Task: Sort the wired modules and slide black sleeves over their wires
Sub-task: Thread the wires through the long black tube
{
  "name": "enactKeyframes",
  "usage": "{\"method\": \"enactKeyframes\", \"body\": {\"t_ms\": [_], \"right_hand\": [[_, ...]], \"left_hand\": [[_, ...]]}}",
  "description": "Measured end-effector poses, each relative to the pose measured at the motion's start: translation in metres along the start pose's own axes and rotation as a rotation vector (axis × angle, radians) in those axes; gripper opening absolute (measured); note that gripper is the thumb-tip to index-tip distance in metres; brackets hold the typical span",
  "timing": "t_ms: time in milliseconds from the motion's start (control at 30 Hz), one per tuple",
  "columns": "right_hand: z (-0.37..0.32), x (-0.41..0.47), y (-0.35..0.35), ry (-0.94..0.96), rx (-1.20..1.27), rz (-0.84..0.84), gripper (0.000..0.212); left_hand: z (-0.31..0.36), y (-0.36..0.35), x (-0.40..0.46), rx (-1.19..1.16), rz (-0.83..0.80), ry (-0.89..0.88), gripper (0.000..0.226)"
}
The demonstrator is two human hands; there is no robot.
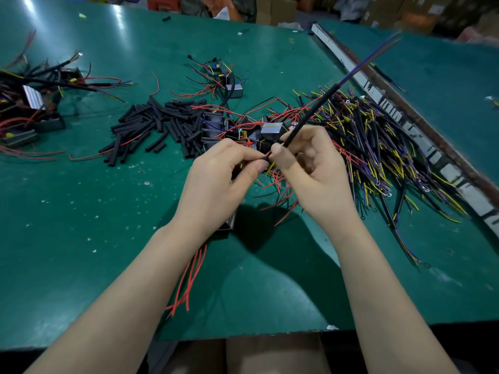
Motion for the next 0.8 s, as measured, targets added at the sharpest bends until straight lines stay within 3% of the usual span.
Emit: {"method": "enactKeyframes", "body": {"t_ms": [100,400,700,800], "right_hand": [[0.0,0.0,0.001,-0.038,0.091,-0.001,0.007],[-0.001,-0.002,-0.004,-0.061,0.239,0.01,0.015],[0.009,-0.003,-0.007,-0.118,0.254,0.027,0.009],[0.012,-0.003,-0.004,-0.126,0.236,0.041,0.009]], "left_hand": [[0.001,0.003,0.0,0.004,0.031,0.004,0.013],[0.004,0.003,-0.003,-0.008,0.037,-0.01,0.014],[0.005,0.007,-0.004,0.001,0.071,-0.002,0.014],[-0.001,0.006,-0.004,-0.118,0.069,0.056,0.018]]}}
Point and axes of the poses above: each hand's wrist, its own x-axis towards the middle knuckle, its own y-axis out of the back of the hand, z = x × y, the point moved 9 cm from there along x, towards the middle knuckle, and after that the axes turned 9 degrees about -z, right-handed, at the moved point
